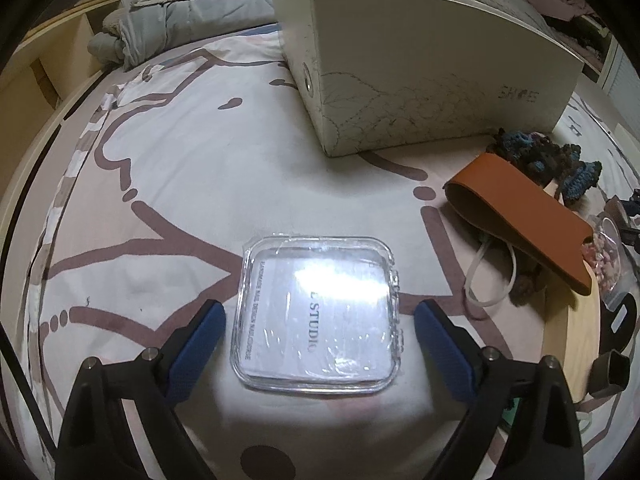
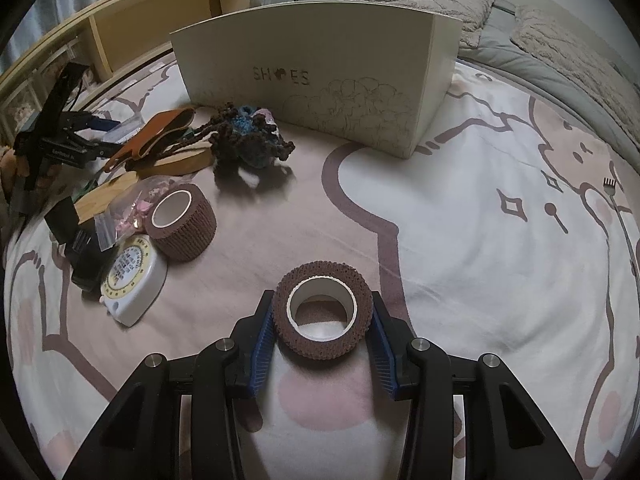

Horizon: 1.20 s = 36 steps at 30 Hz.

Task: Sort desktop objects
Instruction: 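Close the right gripper on the brown tape roll while the left gripper closes on the clear case, then lift the clear case with the left tool while the right tool lifts the tape roll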

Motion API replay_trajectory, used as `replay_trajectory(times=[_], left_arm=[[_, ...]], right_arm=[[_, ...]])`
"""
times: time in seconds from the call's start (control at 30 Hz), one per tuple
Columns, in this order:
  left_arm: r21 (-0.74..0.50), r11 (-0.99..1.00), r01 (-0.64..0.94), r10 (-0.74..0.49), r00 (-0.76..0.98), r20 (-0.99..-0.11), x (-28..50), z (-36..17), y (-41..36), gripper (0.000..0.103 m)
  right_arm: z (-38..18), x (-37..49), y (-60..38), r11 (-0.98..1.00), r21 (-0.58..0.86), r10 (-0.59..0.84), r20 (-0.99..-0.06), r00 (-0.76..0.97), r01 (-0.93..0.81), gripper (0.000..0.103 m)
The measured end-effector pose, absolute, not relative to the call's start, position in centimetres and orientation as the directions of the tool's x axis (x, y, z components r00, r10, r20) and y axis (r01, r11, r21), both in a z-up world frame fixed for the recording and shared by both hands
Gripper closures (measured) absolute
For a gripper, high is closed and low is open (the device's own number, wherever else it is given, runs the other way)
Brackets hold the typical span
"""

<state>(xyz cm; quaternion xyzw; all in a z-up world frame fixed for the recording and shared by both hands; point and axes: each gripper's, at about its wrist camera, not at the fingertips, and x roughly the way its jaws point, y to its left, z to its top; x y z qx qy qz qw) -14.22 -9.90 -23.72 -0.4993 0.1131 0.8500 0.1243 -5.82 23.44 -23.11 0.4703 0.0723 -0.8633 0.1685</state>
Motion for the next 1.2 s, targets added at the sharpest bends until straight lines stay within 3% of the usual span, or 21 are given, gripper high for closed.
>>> replay_trajectory(times=[0.23, 0.43, 1.2], left_arm=[[0.074, -0.946, -0.315, 0.085, -0.461, -0.883, -14.9, -23.8, -10.1, 0.011], [0.079, -0.944, -0.319, 0.085, -0.47, -0.879, -14.9, -23.6, -9.8, 0.026], [0.094, -0.949, -0.3, 0.082, -0.526, -0.847, -14.2, -21.6, -9.2, 0.026]], right_arm=[[-23.2, -6.1, 23.6, -0.931, 0.041, -0.227, -0.842, -0.489, 0.362, 0.059], [-23.2, -6.2, 23.6, -0.931, 0.043, -0.229, -0.843, -0.486, 0.363, 0.059], [-20.4, -7.6, 23.4, -0.949, 0.01, -0.185, -0.829, -0.528, 0.316, 0.059]])
